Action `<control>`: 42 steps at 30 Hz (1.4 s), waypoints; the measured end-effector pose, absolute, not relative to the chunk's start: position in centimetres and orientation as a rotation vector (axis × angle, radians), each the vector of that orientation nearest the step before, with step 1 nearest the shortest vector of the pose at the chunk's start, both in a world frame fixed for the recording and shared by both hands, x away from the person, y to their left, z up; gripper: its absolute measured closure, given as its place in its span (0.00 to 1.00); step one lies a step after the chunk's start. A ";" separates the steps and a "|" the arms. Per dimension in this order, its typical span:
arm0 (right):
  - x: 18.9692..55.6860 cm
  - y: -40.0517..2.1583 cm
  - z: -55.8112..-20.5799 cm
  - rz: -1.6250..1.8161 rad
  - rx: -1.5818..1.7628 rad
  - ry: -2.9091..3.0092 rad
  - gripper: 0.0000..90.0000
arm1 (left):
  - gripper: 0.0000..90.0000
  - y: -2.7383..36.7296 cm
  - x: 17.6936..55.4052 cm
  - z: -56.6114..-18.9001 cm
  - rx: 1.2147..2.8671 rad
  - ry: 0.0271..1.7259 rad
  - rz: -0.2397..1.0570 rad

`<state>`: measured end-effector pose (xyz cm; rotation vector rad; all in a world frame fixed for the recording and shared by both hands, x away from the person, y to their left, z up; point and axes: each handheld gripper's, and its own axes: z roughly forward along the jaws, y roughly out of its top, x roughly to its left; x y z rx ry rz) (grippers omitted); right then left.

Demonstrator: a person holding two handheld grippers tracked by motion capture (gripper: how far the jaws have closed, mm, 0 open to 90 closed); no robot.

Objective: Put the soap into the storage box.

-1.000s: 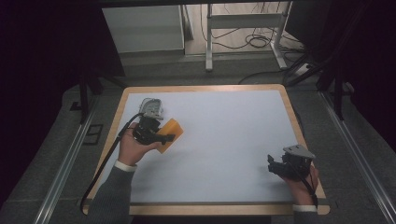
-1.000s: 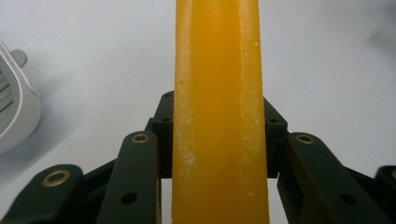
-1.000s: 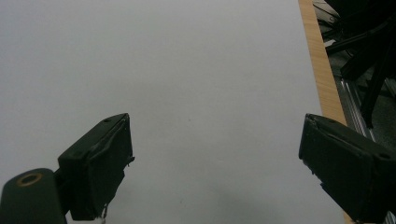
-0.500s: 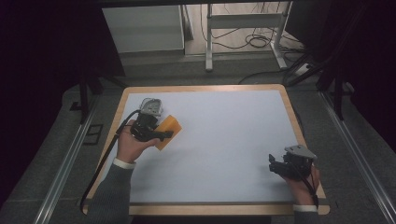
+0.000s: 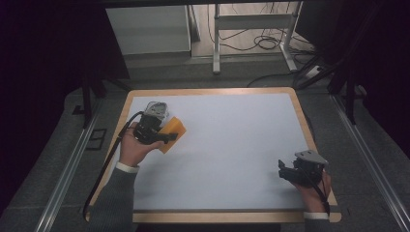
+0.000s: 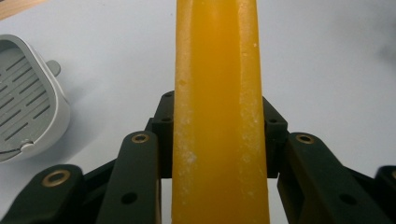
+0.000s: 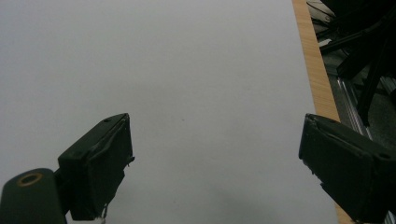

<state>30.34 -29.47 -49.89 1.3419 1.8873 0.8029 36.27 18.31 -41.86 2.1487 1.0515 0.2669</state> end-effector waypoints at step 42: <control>30.4 -29.7 -50.0 0.792 1.341 1.888 0.11 | 0.68 19.7 39.4 -42.8 2.148 1.141 0.249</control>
